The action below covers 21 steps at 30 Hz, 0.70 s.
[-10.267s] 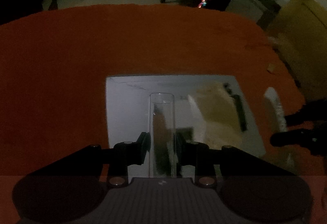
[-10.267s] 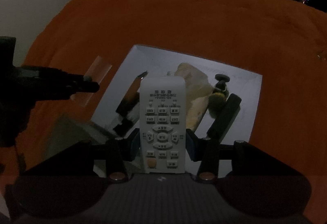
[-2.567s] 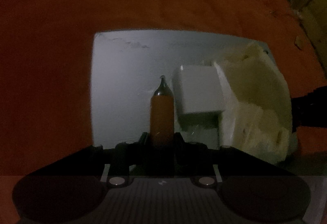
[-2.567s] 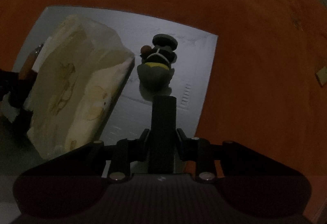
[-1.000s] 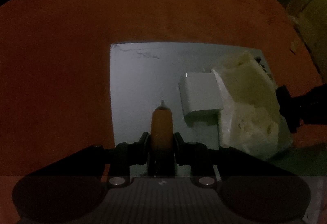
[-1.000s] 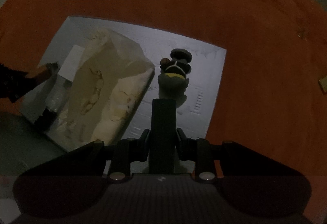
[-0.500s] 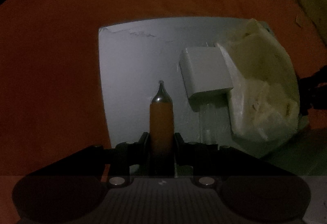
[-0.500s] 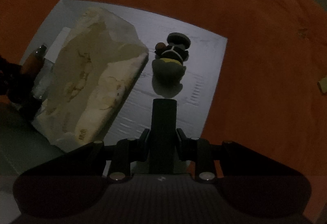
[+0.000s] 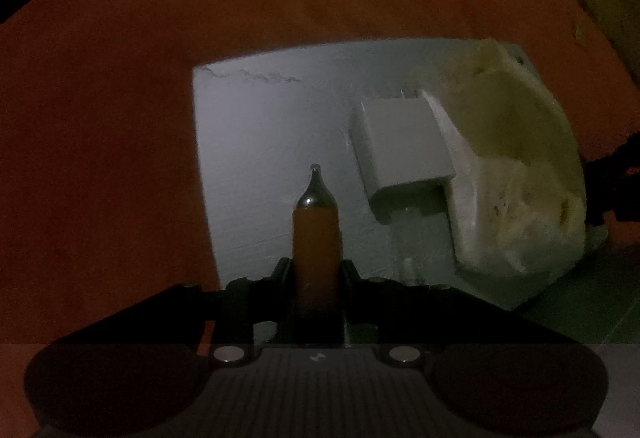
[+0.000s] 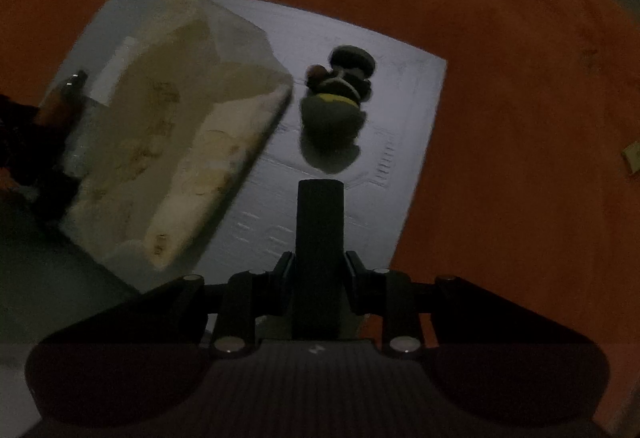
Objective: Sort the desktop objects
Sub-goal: 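Carry the amber bottle into the white box with the left tool while the right tool follows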
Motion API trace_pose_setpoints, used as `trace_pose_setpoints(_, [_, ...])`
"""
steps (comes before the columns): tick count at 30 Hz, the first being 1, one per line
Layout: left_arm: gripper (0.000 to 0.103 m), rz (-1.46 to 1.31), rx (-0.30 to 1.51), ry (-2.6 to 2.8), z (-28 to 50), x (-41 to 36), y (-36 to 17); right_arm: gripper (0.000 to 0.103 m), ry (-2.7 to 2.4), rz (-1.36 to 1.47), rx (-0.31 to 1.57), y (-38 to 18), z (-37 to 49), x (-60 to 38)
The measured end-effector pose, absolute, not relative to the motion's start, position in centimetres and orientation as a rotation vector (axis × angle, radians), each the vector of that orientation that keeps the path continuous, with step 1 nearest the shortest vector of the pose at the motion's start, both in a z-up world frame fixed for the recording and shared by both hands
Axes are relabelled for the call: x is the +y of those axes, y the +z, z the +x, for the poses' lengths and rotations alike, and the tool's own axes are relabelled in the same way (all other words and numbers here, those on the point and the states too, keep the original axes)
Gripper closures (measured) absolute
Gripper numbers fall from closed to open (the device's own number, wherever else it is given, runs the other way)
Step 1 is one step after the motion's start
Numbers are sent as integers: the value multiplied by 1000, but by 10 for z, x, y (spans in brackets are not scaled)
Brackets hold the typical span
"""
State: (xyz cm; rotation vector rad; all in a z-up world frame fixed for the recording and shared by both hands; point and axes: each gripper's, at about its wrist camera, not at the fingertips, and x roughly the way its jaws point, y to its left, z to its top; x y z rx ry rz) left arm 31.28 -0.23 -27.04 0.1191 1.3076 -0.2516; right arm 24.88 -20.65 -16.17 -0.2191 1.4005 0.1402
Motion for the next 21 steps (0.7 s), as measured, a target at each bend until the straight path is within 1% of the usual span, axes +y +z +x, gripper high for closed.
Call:
trace_pose_setpoints(7, [82,49,1250,-268,316,7,-238,75,156,-129,1301,-112,254,-210])
trace_pose_setpoints(13, [82,11,1184,-307,314,9,-198,75,200,-91,1233,-72,248,-205])
trace_pose_setpoints(16, [82,-2,1154,-325,304,8,-180,75,223,-95,1215,-60,239,-199])
trace_pose_setpoints(21, [82,-7,1146,-377,277,-1,-168,75,275,-100,1195,-47,211,-181])
